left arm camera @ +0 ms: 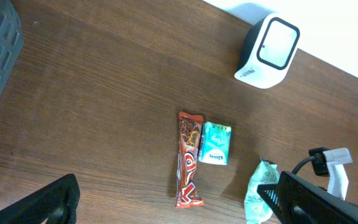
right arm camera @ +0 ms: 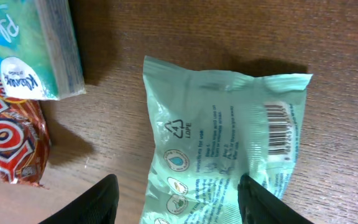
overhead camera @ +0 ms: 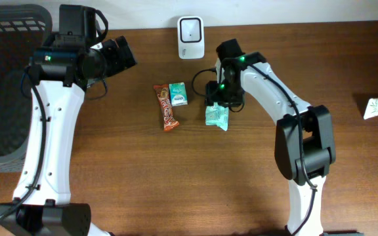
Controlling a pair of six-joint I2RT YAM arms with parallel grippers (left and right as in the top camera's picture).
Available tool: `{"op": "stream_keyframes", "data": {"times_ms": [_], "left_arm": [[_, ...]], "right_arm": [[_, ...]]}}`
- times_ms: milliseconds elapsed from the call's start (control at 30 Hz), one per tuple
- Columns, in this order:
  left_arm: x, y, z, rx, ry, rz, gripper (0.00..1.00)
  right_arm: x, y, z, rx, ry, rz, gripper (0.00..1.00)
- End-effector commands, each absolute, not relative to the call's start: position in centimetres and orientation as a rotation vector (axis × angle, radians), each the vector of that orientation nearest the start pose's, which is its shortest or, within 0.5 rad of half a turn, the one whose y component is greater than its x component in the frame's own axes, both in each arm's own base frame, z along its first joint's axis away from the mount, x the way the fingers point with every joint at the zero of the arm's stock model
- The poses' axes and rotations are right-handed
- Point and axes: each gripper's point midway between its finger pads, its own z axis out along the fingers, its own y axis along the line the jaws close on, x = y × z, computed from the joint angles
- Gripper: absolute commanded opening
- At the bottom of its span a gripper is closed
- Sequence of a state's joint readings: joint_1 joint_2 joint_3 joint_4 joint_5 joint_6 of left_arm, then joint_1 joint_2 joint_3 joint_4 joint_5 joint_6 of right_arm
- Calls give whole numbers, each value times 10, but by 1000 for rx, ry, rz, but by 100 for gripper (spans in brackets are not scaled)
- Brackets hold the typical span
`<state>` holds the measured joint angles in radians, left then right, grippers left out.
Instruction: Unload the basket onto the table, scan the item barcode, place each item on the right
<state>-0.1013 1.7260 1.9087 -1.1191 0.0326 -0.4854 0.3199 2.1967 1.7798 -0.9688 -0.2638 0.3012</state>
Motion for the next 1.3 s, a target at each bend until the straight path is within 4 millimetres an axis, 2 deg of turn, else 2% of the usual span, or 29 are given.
{"op": "stream_keyframes", "data": {"times_ms": [0,167,333,400,467,567,633,767,867,933,1033,1133,1233,1267], "left_arm": [[433,-47,284,-449,2477,-269,99],[433,-47,284,-449,2477,-269,99],[433,-47,284,-449,2477,-268,99],[433,-47,284,-449,2477,-269,99],[433,-47,284,-449,2477,-269,99],[433,-47,284,-449,2477,-269,99],[433,-47,284,-449,2476,-269,99],[433,-47,284,-449,2477,-269,99],[433,-47,284,-449,2476,-269,99],[433,-47,284,-449,2476,-269,99],[433,-47,284,-449,2477,-269,99],[433,-47,284,-449,2476,-269,99],[433,-47,284,-449,2477,-269,99],[433,-47,284,-449,2476,-269,99]], "right_arm": [[426,187,33,-44,3035,345,60],[424,201,34,-62,3020,355,60],[420,223,35,-119,3005,396,58],[417,237,38,-153,2994,458,56],[419,246,47,-159,2984,549,50],[438,232,73,-108,2946,563,50],[450,208,88,-83,2935,549,50],[452,149,82,-19,2993,502,54],[436,125,61,13,3070,486,54],[421,126,41,22,3119,508,54],[413,145,29,-3,3110,650,54],[411,164,26,-41,3077,765,54],[413,173,27,-78,3059,771,54],[413,173,27,-71,3058,773,50]]}}
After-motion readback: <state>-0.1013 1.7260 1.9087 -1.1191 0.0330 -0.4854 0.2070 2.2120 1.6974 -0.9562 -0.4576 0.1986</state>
